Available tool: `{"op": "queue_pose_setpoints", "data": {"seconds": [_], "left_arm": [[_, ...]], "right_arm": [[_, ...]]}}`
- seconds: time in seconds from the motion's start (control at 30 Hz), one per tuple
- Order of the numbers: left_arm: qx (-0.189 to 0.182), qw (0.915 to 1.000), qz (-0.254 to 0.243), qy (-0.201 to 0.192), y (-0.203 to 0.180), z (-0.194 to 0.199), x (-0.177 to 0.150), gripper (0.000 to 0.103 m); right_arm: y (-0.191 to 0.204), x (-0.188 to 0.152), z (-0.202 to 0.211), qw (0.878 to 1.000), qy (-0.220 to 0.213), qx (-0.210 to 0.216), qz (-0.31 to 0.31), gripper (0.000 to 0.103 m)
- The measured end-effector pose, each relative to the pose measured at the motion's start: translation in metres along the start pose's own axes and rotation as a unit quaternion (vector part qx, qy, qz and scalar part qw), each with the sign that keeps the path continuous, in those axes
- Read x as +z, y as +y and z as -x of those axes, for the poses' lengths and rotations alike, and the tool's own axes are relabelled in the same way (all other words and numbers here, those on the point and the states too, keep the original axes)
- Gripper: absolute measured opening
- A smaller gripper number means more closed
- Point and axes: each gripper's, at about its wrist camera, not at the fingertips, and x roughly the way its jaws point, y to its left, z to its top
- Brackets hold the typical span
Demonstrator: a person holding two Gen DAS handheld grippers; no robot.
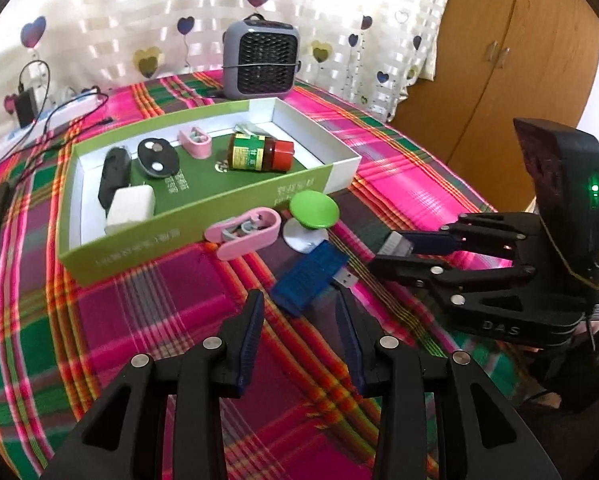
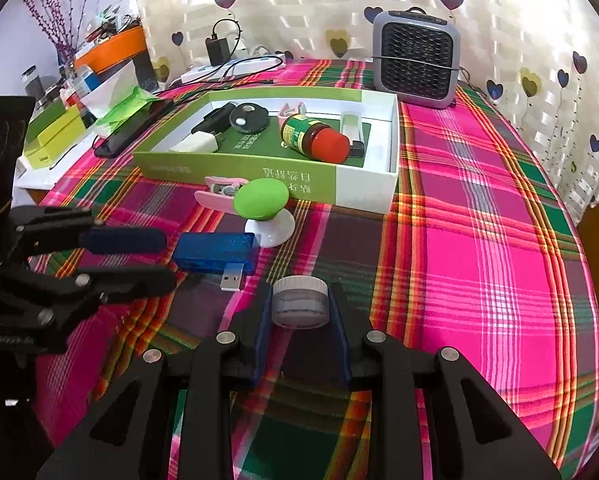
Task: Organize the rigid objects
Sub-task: 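Move left tool onto the blue USB stick while right tool reaches the small white jar, then close left gripper on the blue USB stick while right gripper closes on the white jar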
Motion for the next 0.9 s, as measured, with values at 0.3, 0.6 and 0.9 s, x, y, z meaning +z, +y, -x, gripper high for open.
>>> {"op": "queue_pose_setpoints", "data": {"seconds": [0.3,0.6,0.9], "left_arm": [[0.004,0.9993,-0.031,0.019,-0.001,-0.015,0.009,0.037],[-0.007,0.9967,-0.070,0.041,-0.004,-0.029,0.017,0.038],[-0.002,0.9937,-0.102,0.048,-0.013,-0.034,0.019,0.038]], "right_arm": [[-0.001,0.000,0.000,1.000,0.000,0.003,-0.002,0.028],[-0.001,0.000,0.000,1.000,0.000,0.003,0.000,0.028],[-0.002,0.001,0.001,1.000,0.000,0.002,0.000,0.028]]}}
